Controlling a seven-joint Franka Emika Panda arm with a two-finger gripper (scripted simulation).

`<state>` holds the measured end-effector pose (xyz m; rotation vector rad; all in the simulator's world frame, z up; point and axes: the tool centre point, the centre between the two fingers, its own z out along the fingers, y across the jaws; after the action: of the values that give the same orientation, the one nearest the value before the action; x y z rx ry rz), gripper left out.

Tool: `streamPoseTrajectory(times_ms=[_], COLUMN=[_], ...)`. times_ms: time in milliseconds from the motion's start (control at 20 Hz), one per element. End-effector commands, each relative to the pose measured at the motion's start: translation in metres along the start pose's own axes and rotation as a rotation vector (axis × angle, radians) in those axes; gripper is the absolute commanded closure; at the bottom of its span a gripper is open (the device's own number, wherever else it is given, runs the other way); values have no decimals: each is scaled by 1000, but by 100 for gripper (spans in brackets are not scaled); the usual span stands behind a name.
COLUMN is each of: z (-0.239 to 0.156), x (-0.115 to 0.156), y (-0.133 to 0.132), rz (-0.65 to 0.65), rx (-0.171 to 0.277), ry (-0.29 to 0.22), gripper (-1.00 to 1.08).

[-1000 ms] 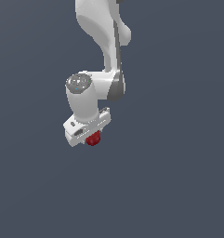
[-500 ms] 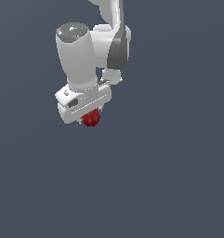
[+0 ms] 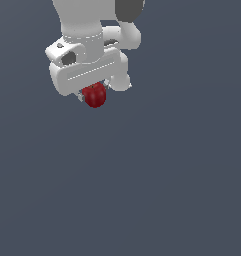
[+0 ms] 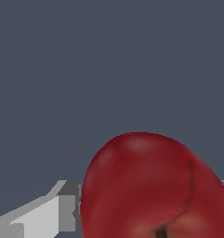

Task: Pick up the object and move it to a goal position.

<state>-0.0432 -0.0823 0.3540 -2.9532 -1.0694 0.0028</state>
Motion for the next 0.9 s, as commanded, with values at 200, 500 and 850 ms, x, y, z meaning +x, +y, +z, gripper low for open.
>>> streamPoseTrajectory(times_ms=[200, 500, 850], z=[-71, -117, -145], x=[-13, -21, -25], y=[-13, -20, -23], rz=[0, 0, 1], rx=[-1, -1, -1], ry=[1, 1, 2], gripper=[108, 108, 108])
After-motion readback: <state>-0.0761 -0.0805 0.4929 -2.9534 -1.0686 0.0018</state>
